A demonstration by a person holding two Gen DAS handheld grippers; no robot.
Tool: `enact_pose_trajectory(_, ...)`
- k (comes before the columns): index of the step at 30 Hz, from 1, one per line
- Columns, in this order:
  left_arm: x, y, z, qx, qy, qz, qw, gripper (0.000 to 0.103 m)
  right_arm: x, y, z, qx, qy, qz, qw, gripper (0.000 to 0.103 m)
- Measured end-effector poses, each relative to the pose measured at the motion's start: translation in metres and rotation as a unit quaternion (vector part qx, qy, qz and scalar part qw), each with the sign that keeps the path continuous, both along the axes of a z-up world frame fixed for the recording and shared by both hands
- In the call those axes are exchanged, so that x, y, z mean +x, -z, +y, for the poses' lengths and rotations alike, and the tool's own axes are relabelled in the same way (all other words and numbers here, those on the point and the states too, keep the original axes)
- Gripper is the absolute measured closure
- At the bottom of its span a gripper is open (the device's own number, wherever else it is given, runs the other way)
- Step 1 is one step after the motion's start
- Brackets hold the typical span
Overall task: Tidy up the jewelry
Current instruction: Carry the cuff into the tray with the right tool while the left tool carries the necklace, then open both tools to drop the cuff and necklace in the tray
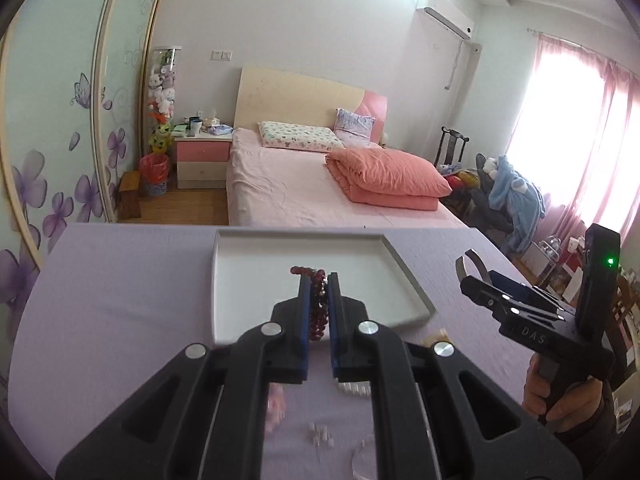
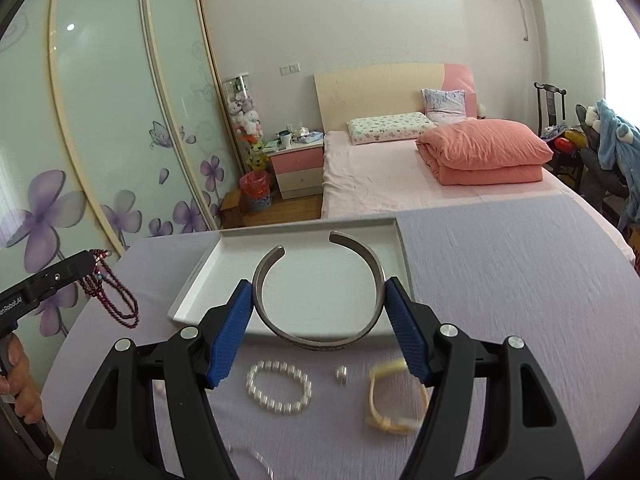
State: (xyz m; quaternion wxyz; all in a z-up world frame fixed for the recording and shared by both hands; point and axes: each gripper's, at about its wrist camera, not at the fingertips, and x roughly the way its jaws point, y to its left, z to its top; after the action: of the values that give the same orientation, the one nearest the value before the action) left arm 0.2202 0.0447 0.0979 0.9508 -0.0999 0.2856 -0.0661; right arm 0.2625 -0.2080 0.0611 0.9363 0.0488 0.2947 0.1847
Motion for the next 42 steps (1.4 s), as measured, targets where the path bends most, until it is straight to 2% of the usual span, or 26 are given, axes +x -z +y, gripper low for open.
enact_pose_trajectory(4, 0.047, 0.001, 0.004, 0.000, -0.008, 0.007, 0.9999, 0.095, 0.048, -0.001, 0.016, -0.013, -0.002, 0.029, 0.999, 0.035)
enact_pose_trajectory(8, 0.088, 0.012, 0.009, 0.001, -0.015, 0.022, 0.9996, 0.095, 0.088, 0.011, 0.031, -0.032, 0.009, 0.048, 0.998, 0.035)
enact_pose_trajectory(16, 0.158, 0.060, 0.017, -0.005, -0.027, 0.063, 0.9976, 0.095, 0.151, 0.069, 0.055, -0.067, 0.031, 0.135, 0.988, 0.035)
enact_pose_trajectory(24, 0.189, 0.096, 0.026, 0.004, -0.034, 0.094, 0.9950, 0.095, 0.184, 0.099, 0.072, -0.118, 0.065, 0.189, 0.973, 0.035)
enact_pose_trajectory(34, 0.208, 0.115, 0.035, 0.008, -0.054, 0.106, 0.9928, 0.095, 0.195, 0.110, 0.076, -0.138, 0.084, 0.197, 0.967, 0.034)
enact_pose_trajectory(36, 0.207, 0.117, 0.034, 0.007, -0.062, 0.108, 0.9922, 0.094, 0.195, 0.108, 0.074, -0.127, 0.083, 0.197, 0.969, 0.031)
enact_pose_trajectory(37, 0.207, 0.118, 0.035, 0.005, -0.064, 0.111, 0.9917, 0.094, 0.193, 0.105, 0.074, -0.123, 0.083, 0.195, 0.970, 0.024)
enact_pose_trajectory(39, 0.202, 0.117, 0.037, 0.000, -0.068, 0.108, 0.9918, 0.089, 0.189, 0.099, 0.071, -0.118, 0.082, 0.184, 0.972, 0.021)
enact_pose_trajectory(41, 0.195, 0.113, 0.040, -0.001, -0.077, 0.100, 0.9920, 0.063, 0.183, 0.090, 0.068, -0.111, 0.079, 0.175, 0.975, 0.021)
enact_pose_trajectory(42, 0.190, 0.110, 0.043, -0.002, -0.084, 0.094, 0.9920, 0.059, 0.179, 0.086, 0.065, -0.103, 0.080, 0.173, 0.976, 0.021)
